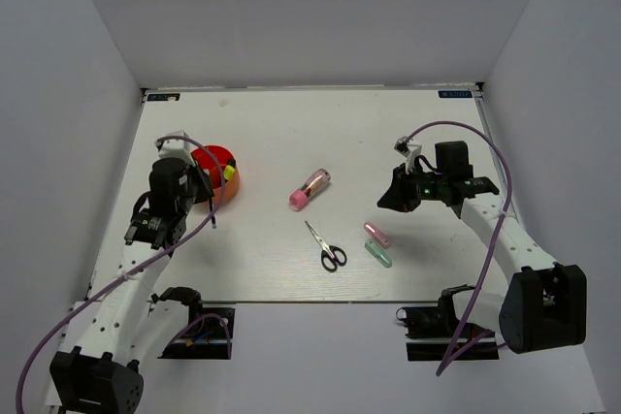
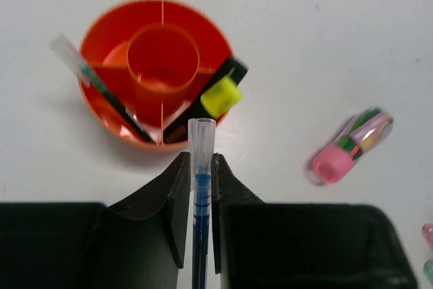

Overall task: Sort the stationery into containers
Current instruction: Pick up the pen from the center of the board, then place the pen in the storage box, then pick up the stationery from the center of the board.

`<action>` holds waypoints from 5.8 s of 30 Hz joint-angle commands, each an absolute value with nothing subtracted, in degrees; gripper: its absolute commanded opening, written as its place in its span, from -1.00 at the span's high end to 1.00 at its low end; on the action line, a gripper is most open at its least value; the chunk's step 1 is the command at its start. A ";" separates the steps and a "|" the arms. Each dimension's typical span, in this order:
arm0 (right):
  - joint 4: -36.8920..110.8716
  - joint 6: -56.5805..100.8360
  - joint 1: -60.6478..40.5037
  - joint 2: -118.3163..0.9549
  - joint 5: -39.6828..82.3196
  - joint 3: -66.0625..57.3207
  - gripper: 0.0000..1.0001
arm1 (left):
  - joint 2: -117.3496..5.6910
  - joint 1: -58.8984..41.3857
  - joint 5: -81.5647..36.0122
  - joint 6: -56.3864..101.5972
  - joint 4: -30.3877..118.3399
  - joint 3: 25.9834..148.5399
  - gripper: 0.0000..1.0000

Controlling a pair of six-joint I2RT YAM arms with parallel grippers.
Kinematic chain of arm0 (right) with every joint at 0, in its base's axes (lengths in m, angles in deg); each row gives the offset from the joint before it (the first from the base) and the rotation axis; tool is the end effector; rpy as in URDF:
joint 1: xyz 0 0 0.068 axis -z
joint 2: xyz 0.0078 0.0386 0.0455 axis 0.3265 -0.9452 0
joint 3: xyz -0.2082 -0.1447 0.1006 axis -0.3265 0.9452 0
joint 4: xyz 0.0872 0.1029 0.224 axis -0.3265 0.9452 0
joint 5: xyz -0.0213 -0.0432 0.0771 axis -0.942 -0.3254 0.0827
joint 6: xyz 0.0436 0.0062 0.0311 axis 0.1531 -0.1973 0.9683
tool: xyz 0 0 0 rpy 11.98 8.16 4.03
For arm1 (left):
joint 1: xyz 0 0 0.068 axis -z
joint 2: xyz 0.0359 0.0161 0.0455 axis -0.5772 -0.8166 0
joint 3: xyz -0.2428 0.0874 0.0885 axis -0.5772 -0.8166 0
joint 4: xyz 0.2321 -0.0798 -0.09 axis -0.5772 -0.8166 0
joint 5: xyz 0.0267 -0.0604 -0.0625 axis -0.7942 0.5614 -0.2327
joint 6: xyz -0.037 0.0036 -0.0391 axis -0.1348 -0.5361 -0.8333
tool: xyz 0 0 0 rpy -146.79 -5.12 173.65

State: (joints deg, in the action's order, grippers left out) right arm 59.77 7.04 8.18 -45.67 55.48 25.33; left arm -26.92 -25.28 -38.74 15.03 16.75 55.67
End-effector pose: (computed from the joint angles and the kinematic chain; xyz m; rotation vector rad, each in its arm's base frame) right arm 0.2326 0.0689 0.2499 -0.7188 2.1544 0.8776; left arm 0.1799 -0.0268 0.2831 -0.2489 2.0967 -0.1624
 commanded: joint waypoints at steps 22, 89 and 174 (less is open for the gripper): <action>58.54 6.17 8.42 -49.32 56.31 25.38 0.70 | -39.57 -25.15 -59.51 33.75 56.00 56.50 0.98; 60.83 3.89 9.48 -50.73 57.64 23.89 -0.39 | -35.19 -27.34 -56.65 20.13 59.13 46.89 0.07; 69.17 0.99 -18.30 -75.33 13.15 18.62 0.50 | -19.01 -17.24 -23.57 21.62 4.78 49.46 -0.55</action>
State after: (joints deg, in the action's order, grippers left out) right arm 65.04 1.05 -18.46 -71.77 12.81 17.44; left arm -19.89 -17.45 -23.05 21.23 4.49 50.03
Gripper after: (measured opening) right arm 0.293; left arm 0.772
